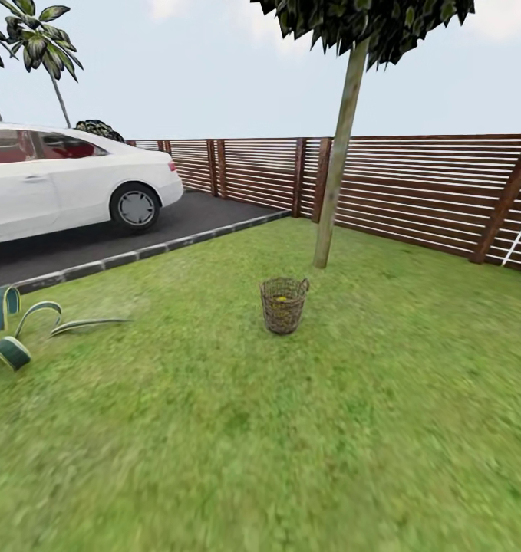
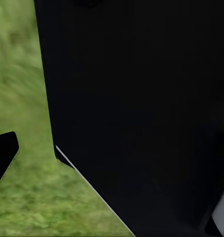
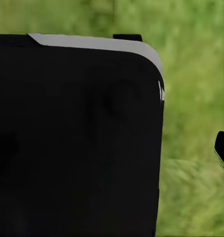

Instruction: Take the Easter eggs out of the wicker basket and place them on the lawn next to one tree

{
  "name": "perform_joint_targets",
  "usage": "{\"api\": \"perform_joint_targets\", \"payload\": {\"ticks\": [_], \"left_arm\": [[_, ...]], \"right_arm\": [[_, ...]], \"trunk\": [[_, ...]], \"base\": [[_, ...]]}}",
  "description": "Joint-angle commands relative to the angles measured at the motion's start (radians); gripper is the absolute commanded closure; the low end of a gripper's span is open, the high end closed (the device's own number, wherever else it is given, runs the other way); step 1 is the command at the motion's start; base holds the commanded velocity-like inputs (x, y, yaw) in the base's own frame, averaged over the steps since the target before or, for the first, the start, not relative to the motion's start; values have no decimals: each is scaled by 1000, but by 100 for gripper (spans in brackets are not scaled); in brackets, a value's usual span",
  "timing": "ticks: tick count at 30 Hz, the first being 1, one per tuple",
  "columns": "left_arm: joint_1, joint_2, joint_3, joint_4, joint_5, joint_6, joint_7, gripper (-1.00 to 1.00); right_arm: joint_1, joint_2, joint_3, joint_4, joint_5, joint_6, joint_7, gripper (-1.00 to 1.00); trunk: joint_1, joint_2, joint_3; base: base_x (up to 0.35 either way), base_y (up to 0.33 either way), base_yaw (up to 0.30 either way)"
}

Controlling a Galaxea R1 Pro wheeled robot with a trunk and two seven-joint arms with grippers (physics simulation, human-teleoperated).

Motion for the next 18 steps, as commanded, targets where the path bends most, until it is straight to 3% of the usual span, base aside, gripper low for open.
{"api": "perform_joint_targets", "payload": {"ticks": [1,18], "left_arm": [[0,0,1,-2,1,0,-1,-100],[0,0,1,-2,1,0,-1,-100]], "right_arm": [[0,0,0,1,1,-3,0,-100],[0,1,0,1,2,-3,0,-100]], "trunk": [[1,0,-1],[1,0,-1]], "base": [[340,0,0],[340,0,0]]}}
